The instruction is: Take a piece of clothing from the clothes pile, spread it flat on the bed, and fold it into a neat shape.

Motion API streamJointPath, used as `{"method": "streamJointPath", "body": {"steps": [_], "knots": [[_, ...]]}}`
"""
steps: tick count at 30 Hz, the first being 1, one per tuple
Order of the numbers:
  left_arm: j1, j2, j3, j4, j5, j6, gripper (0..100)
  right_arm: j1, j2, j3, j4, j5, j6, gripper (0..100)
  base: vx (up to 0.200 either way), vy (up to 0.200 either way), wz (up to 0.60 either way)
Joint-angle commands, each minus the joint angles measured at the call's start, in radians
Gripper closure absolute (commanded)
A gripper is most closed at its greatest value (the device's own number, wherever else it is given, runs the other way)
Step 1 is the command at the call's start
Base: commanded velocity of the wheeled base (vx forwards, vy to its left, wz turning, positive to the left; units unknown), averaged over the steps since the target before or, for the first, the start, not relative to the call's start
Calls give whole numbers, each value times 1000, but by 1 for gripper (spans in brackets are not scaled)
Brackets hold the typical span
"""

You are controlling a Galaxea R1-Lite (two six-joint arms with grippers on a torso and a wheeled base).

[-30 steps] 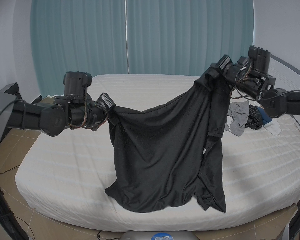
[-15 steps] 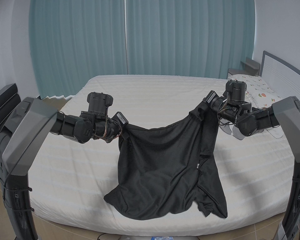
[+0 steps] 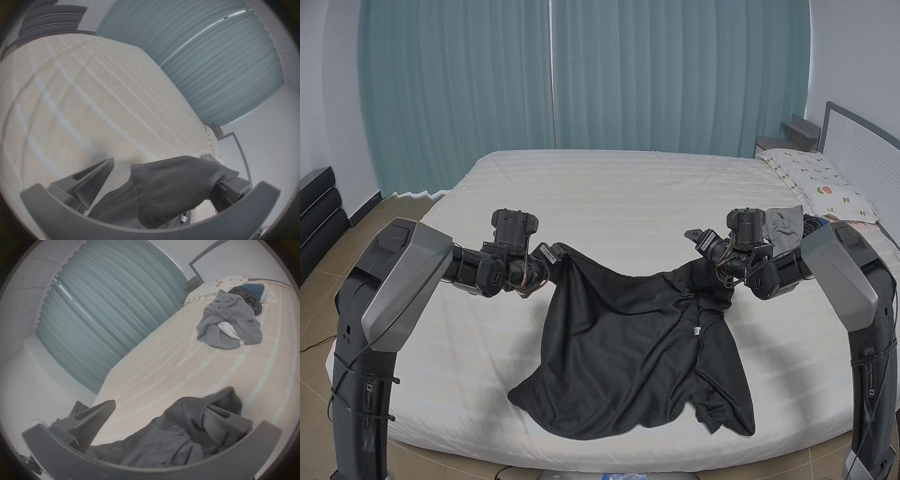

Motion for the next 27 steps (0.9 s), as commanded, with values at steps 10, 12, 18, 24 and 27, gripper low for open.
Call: {"method": "streamJointPath", "body": {"steps": [10, 12, 18, 24, 27], "knots": [[84, 77, -59, 112, 22, -13, 0, -94, 66, -65, -33, -66, 71, 0, 0, 0, 0], [95, 62, -59, 103, 14, -52, 0, -103, 58, -61, -35, -65, 76, 0, 0, 0, 0], [110, -23, -30, 139, -127, -93, 0, -134, 4, -64, -50, -54, 136, 0, 0, 0, 0], [124, -60, 39, 184, -185, -95, 0, -137, -60, 74, -52, 6, 137, 0, 0, 0, 0], [136, -112, 140, 169, -210, -92, 0, -131, -114, 177, -55, 58, 136, 0, 0, 0, 0]]}}
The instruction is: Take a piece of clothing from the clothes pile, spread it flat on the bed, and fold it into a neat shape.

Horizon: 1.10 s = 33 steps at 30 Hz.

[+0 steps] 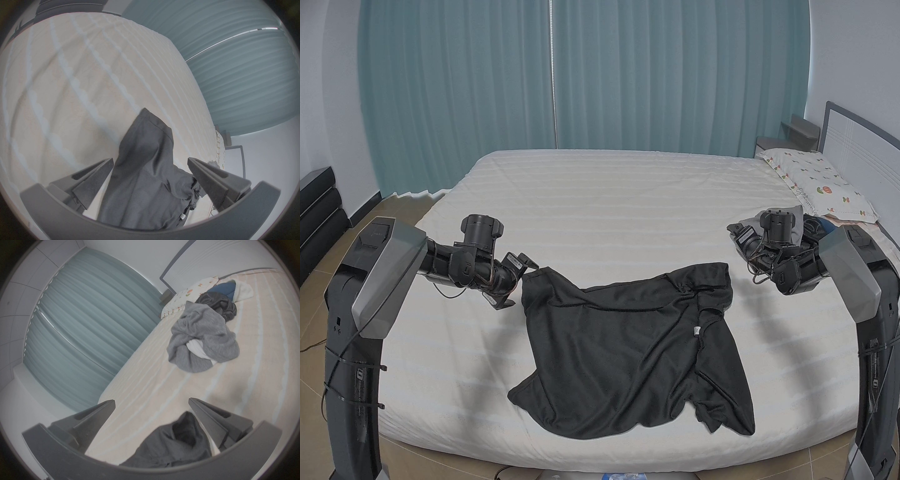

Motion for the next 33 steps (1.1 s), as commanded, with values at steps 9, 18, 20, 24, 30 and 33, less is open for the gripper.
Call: {"method": "streamJointPath", "body": {"steps": [9, 18, 20, 24, 30, 33], "knots": [[-13, -246, 548, -284, -14, -46, 0, 54, -242, 431, 13, 174, -23, 0, 0, 0, 0], [-73, -295, 844, -572, -11, -126, 0, 104, -222, 460, 110, 178, -83, 0, 0, 0, 0], [-73, -298, 887, -633, -12, -126, 0, 115, -219, 463, 131, 178, -83, 0, 0, 0, 0], [-73, -300, 919, -669, -18, -126, 0, 124, -200, 475, 150, 178, -83, 0, 0, 0, 0], [-71, -301, 931, -676, -18, -126, 0, 135, -194, 487, 165, 178, -84, 0, 0, 0, 0], [-71, -301, 931, -678, -18, -126, 0, 150, -187, 489, 174, 177, -84, 0, 0, 0, 0]]}}
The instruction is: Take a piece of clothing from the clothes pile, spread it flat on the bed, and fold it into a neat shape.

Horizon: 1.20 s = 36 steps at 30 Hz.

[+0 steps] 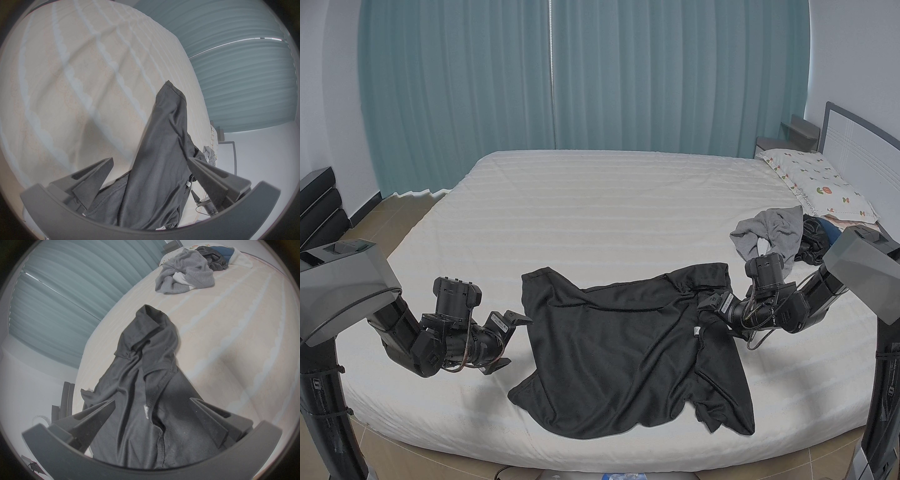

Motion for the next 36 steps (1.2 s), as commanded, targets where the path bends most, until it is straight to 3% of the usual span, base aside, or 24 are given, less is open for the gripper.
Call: {"method": "streamJointPath", "body": {"steps": [1, 20, 21, 26, 32, 36], "knots": [[0, -7, 5, -1, 0, 0, 0, 16, 11, 4, 4, -1, 0, 0, 0, 0, 0], [3, -7, 5, -1, -3, 0, 0, 69, 101, -153, 92, -30, -3, 0, 0, 0, 0], [3, -7, 4, -1, -3, 0, 0, 68, 104, -163, 107, -33, -3, 100, 0, 0, 0], [4, -7, 4, -1, -3, 0, 0, 66, 112, -191, 184, -48, -32, 100, 0, 0, 0], [6, -7, 4, -1, -3, 0, 0, 65, 104, -185, 198, -111, -90, 100, 0, 0, 0], [6, -7, 4, -1, -3, 0, 0, 57, 77, -169, 198, -117, -112, 100, 0, 0, 0]]}}
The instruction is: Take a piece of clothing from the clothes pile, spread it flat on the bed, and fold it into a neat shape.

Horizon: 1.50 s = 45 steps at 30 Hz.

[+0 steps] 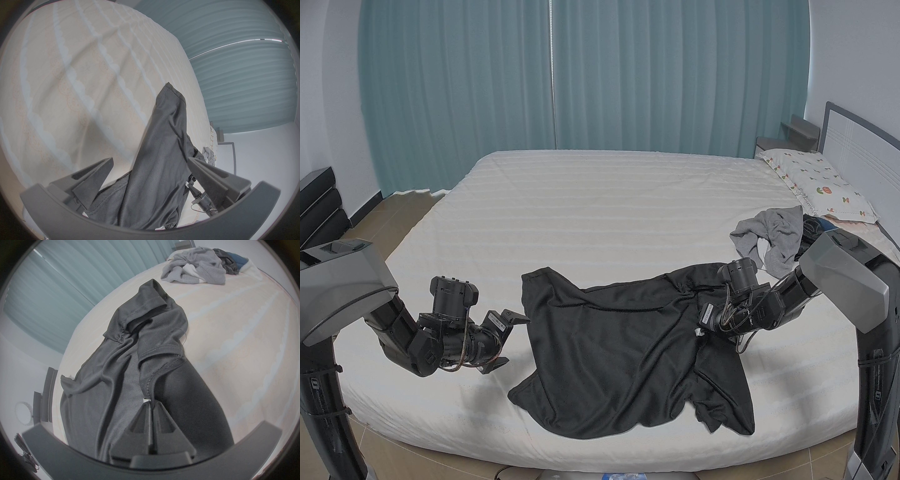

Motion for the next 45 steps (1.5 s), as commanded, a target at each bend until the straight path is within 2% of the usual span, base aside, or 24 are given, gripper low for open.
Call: {"method": "streamJointPath", "body": {"steps": [1, 6, 12, 15, 17, 18, 19, 22, 27, 34, 35, 40, 41, 43, 44, 45], "knots": [[1, 0, 1, -1, 0, -1, 0, -10, -35, 19, -1, 0, -6, 100, 0, 0, 0], [1, 0, 1, -1, 0, -1, 0, -50, -98, 61, -2, 0, -13, 100, 0, 0, 0], [0, 0, 1, 1, 0, 1, 0, -162, -192, 160, -16, 20, -97, 100, 0, 0, 0], [1, 0, 1, 1, -1, 1, 0, -239, -242, 203, -33, 89, -134, 100, 0, 0, 0], [1, 0, 1, 1, -1, 1, 0, -239, -242, 203, -33, 89, -134, 100, 0, 0, 0], [0, -1, 1, 1, -1, 1, 0, -290, -264, 220, -42, 135, -152, 100, 0, 0, 0], [0, -1, 1, 3, -3, 1, 0, -323, -262, 225, -43, 154, -172, 100, 0, 0, 0], [0, -1, 1, 4, -3, 1, 0, -366, -248, 234, -48, 161, -201, 100, 0, 0, 0], [0, -5, 1, 4, -3, 1, 0, -418, -175, 220, -154, 195, -236, 100, 0, 0, 0], [1, -6, 1, 4, -4, 1, 0, -412, -77, 222, -300, 198, -236, 100, 0, 0, 0], [0, -6, 1, 4, -4, 1, 0, -411, -67, 217, -310, 200, -235, 0, 0, 0, 0], [0, -6, 7, 1, -4, 1, 0, -412, -100, 238, -318, 242, -221, 0, 0, 0, 0], [-2, -8, 15, -1, -4, 2, 0, -411, -143, 266, -320, 275, -213, 0, 0, 0, 0], [-2, -8, 15, -1, -4, 2, 0, -411, -143, 266, -320, 275, -213, 0, 0, 0, 0], [-5, -12, 20, -1, -4, 4, 0, -409, -198, 300, -320, 308, -201, 0, 0, 0, 0], [-6, -17, 29, -2, -6, 4, 0, -402, -225, 315, -320, 310, -189, 0, 0, 0, 0]]}}
